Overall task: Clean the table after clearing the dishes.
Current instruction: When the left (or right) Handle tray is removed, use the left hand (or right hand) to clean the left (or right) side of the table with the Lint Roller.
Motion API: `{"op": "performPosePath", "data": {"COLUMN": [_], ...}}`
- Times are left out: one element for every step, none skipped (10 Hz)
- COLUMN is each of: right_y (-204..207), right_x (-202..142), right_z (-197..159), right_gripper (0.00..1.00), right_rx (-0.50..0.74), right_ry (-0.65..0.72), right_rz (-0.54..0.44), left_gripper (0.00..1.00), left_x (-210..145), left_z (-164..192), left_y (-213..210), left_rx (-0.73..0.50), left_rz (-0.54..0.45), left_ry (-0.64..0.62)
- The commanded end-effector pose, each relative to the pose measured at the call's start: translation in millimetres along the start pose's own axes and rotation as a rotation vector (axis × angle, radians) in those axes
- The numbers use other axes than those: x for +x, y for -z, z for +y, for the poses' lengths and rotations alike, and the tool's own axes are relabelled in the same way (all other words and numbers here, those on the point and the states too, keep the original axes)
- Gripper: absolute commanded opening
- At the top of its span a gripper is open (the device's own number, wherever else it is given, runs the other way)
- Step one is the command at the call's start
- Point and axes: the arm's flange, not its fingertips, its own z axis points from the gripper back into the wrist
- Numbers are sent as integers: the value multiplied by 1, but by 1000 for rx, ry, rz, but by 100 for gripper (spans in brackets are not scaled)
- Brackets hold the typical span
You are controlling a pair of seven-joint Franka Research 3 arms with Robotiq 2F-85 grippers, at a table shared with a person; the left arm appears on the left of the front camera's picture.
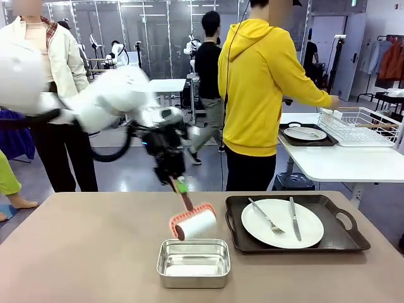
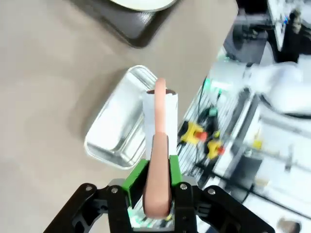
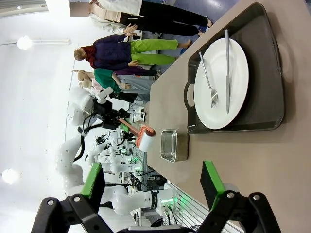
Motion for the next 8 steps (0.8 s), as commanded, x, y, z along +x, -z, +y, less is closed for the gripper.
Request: {"op": "performPosePath", "data": {"right_y": [0,0,0,0,0,0,0,0], "right_x": [0,0,0,0,0,0,0,0], "right_z": [4,4,4,4,4,4,4,4], "right_gripper": [100,100,100,100,100,100,100,100], "right_rx": [14,14,14,14,14,14,14,14], "right_ry": [-15,-15,-15,-15,-15,-15,-15,-15], "right_rz": [-5,-5,-5,-5,-5,-5,-5,-5], "left_gripper": [0,0,0,0,0,0,0,0], "left_x": [-78,-91,-100,-106,-106,-101,-119,-119], "left_z": [35,55,77,94,106,110,115,115], "left_y": [5,0,-4,-4,-3,-2,-12,-12], "left_rx": [-57,-83,-125,-135,-50,9,-108,-108], "left_rz": [-256,-342,-448,-519,-534,-532,-473,-473], "left_ry": [-217,-341,-444,-456,-440,-384,-487,-487]}}
